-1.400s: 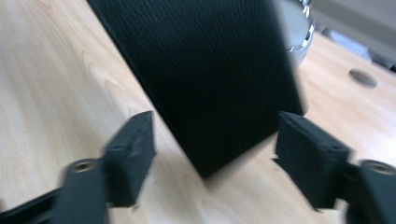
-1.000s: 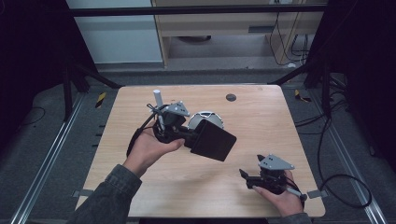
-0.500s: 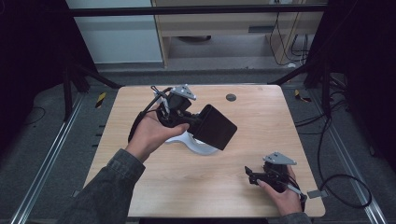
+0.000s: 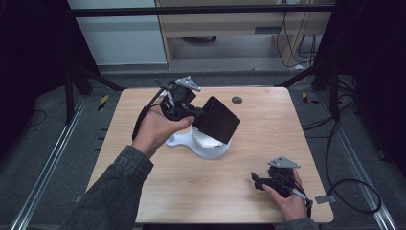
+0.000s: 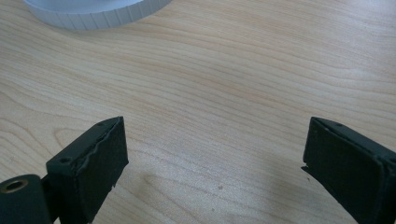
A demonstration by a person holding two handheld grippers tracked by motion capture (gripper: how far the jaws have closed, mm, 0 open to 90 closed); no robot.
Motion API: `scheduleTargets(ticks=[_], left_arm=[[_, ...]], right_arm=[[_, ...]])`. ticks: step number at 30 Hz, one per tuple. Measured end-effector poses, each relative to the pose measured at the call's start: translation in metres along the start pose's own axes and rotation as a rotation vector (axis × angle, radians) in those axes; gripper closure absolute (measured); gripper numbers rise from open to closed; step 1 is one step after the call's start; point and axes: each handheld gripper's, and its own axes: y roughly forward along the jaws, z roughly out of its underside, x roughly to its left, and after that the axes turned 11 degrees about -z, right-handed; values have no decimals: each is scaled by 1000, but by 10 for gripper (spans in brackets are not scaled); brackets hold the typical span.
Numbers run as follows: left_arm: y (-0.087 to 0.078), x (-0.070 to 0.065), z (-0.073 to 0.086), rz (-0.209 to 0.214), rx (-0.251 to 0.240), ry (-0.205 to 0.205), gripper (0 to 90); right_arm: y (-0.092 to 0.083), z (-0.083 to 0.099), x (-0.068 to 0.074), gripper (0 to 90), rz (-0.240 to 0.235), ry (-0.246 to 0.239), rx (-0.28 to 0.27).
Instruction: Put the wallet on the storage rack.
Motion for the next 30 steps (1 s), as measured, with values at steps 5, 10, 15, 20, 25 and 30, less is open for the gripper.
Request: scheduleTargets(ticks=[5, 10, 15, 20, 25, 30], left_arm=[[-2, 7, 1, -25, -9, -18, 821], [-5, 14, 2, -46, -9, -27, 821], [-2, 19, 4, -61, -5, -37, 821], [4, 20, 8, -64, 13, -37, 821], [11, 21, 11, -88, 33, -27, 820], [16, 20, 16, -89, 52, -21, 820]], right_arm=[[1, 1, -2, 67, 9, 8, 15], [2, 3, -4, 67, 10, 12, 27], [3, 4, -6, 67, 18, 19, 34], [3, 5, -6, 66, 16, 22, 42], [4, 5, -7, 65, 16, 21, 50], [4, 5, -7, 65, 17, 29, 51]])
